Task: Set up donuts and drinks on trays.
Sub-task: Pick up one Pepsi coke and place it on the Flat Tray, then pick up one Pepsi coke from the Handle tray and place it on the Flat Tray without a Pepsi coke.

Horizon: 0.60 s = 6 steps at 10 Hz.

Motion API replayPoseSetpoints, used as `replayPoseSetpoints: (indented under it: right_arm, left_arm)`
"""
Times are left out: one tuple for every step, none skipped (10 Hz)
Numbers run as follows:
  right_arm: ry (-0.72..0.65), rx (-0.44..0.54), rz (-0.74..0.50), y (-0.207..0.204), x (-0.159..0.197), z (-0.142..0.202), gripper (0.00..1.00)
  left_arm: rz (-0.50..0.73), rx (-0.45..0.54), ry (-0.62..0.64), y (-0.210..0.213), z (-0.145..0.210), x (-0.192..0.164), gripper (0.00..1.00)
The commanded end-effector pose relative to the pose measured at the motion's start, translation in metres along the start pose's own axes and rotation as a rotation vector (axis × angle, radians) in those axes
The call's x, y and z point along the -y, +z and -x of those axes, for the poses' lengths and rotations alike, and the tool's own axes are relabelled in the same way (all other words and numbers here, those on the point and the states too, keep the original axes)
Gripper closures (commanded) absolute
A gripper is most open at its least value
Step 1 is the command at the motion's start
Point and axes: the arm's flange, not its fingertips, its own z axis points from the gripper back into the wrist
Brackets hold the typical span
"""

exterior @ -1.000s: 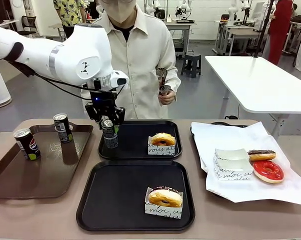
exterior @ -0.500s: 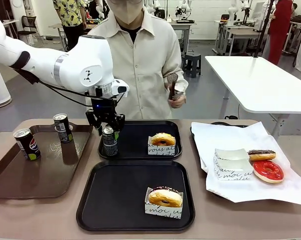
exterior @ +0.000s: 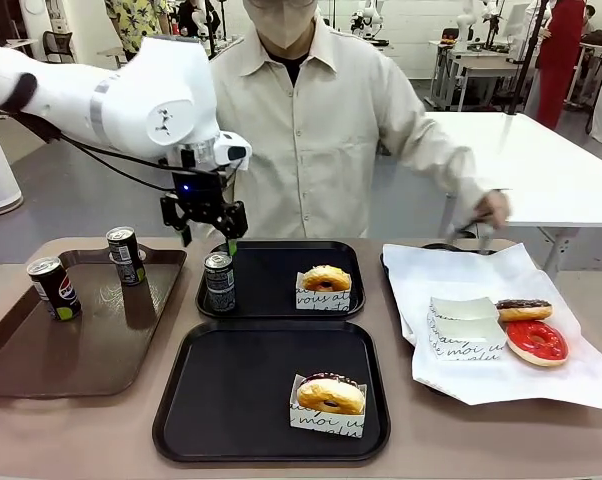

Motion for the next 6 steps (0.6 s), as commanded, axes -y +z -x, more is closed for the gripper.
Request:
replayPoseSetpoints:
  right_arm:
    - [0.011,0.001,-0.015,-0.001,0.001,-0.001,0.00]
    - [0.011,0.001,-0.015,-0.001,0.001,-0.001,0.00]
    - [0.011,0.001,-0.015,-0.001,0.001,-0.001,0.00]
    - [0.011,0.001,-0.015,-0.001,0.001,-0.001,0.00]
    - [0.011,0.001,-0.015,-0.001,0.001,-0.001,0.00]
    - [0.011,0.001,-0.015,-0.001,0.001,-0.001,0.00]
  left_arm:
    - [0.002,0.011,-0.002,0.035,0.044,-0.026,0.00]
    - [0.014,0.022,0.004,0.053,0.066,-0.042,0.00]
    - [0.019,0.018,0.012,0.063,0.087,-0.058,0.00]
    - [0.029,0.010,0.030,0.068,0.102,-0.070,0.00]
    - [0.035,0.006,0.041,0.068,0.107,-0.081,0.00]
    - [0.031,0.003,0.069,0.067,0.111,-0.090,0.00]
